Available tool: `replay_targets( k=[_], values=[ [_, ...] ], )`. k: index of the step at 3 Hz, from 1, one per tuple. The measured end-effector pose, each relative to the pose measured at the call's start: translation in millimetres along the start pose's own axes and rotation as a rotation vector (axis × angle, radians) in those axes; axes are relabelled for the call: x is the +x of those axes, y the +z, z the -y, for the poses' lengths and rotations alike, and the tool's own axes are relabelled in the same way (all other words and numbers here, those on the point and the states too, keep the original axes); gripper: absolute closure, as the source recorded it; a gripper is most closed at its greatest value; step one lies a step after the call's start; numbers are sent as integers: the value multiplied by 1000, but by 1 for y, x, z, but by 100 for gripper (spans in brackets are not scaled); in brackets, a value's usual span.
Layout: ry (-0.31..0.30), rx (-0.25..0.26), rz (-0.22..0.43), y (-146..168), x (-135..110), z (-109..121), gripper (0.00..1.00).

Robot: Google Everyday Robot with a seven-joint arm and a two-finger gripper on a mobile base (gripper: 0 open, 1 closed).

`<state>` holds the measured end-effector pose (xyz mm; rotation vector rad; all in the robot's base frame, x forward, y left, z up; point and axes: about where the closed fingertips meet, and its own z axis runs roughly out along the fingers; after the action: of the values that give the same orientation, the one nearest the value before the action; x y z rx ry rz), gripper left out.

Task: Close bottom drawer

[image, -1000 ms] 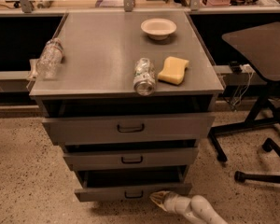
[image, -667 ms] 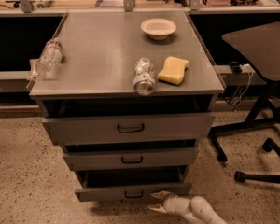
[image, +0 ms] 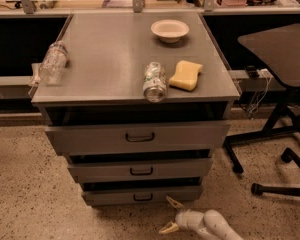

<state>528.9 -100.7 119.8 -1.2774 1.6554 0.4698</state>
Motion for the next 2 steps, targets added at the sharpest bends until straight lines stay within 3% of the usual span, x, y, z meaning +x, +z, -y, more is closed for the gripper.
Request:
replay_targets(
  k=[1,2],
  values=[
    [-10,-2,-19,2,-3,-1,0],
    [-16,1,-31,1,-8,7,27]
  ],
)
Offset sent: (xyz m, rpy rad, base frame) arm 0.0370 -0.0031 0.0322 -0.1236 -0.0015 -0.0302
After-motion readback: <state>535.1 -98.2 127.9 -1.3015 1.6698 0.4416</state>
